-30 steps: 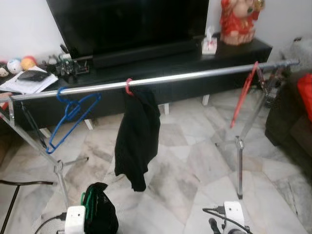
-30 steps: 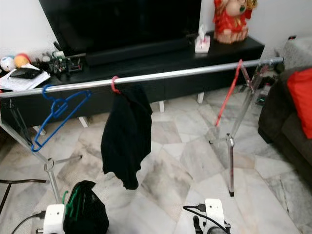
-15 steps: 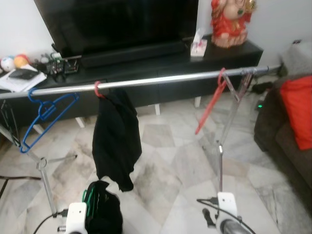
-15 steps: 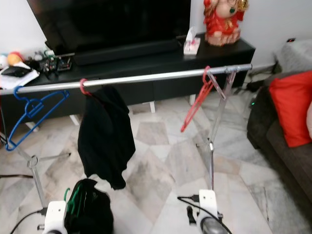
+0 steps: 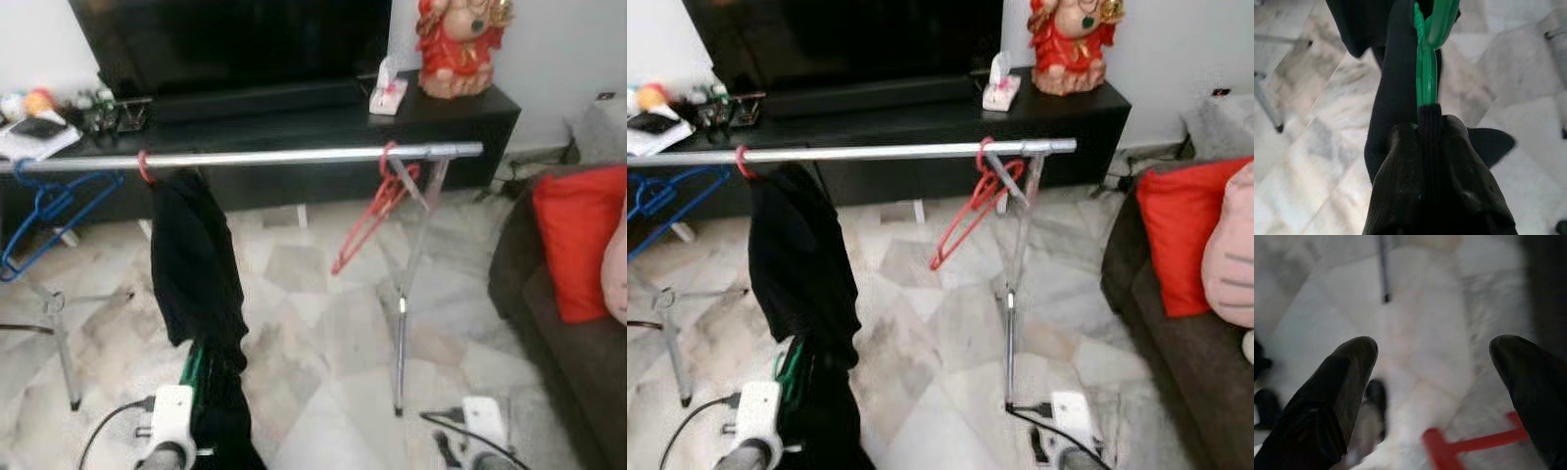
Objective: Hang hanger
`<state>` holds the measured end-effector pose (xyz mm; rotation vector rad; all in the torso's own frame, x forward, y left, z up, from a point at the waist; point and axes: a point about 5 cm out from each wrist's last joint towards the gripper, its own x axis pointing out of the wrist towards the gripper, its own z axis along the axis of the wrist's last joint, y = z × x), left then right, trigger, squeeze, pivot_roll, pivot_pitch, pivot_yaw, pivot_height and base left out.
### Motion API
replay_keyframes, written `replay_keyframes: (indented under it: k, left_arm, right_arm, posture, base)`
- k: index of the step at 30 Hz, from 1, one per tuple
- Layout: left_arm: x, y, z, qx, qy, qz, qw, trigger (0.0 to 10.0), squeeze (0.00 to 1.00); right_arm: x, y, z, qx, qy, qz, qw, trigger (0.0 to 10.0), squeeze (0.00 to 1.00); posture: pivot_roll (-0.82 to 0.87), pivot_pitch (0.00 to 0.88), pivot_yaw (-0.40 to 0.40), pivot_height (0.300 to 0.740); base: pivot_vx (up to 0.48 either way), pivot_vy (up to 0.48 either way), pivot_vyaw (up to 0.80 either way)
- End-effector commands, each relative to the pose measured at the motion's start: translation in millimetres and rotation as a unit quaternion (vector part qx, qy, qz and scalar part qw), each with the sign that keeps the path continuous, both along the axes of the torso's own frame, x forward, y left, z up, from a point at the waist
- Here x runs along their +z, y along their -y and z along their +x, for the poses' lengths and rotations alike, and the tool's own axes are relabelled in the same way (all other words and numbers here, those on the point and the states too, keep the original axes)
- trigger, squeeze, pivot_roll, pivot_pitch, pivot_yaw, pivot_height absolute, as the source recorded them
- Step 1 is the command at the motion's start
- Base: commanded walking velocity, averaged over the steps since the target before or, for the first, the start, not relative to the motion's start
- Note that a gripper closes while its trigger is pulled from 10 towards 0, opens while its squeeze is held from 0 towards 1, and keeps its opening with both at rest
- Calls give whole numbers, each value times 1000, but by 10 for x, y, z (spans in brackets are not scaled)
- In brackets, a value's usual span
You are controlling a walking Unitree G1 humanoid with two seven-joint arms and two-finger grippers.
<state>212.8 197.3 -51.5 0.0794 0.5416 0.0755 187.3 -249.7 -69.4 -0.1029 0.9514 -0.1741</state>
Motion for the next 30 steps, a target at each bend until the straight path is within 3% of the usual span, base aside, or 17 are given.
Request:
replay_keyframes:
  k: [1, 10, 11, 13, 15, 26, 30]
  left_arm:
    - [81, -63, 65, 7, 29, 24, 999, 10000, 0]
    - [111, 7, 91, 14, 50, 29, 998, 10000, 0]
    - [159, 92, 132, 7, 74, 37, 997, 10000, 0]
    - [181, 129, 149, 4, 85, 41, 996, 10000, 0]
    - [293, 205, 237, -30, 123, 60, 990, 10000, 0]
    - [430, 247, 299, -70, 165, 85, 980, 10000, 0]
    - [583, 337, 361, -137, 198, 100, 965, 10000, 0]
  right_arm:
    - [-20, -83, 8, 21, -5, 9, 1000, 10000, 0]
    - [-6, -12, -8, 33, -10, 1, 999, 10000, 0]
    - [3, 42, -23, 35, -12, -6, 999, 10000, 0]
    - [7, 65, -30, 36, -14, -9, 999, 10000, 0]
    - [9, 50, -18, 43, -14, -8, 999, 10000, 0]
    - [15, 16, 19, 48, -14, -5, 999, 10000, 0]
    - [31, -30, 80, 48, -12, -1, 999, 10000, 0]
  posture:
    - [-202, 0, 7, 740]
    - [-197, 0, -19, 740]
    - [-172, 0, -59, 740]
    - [-172, 0, -59, 740]
    - [-159, 0, -80, 740]
    - [-153, 0, -76, 740]
    - [-143, 0, -65, 740]
  base:
    - [0, 0, 0]
    - [0, 0, 0]
    - [0, 0, 0]
    - [0, 0, 0]
    - [0, 0, 0]
    - [0, 0, 0]
    - [0, 0, 0]
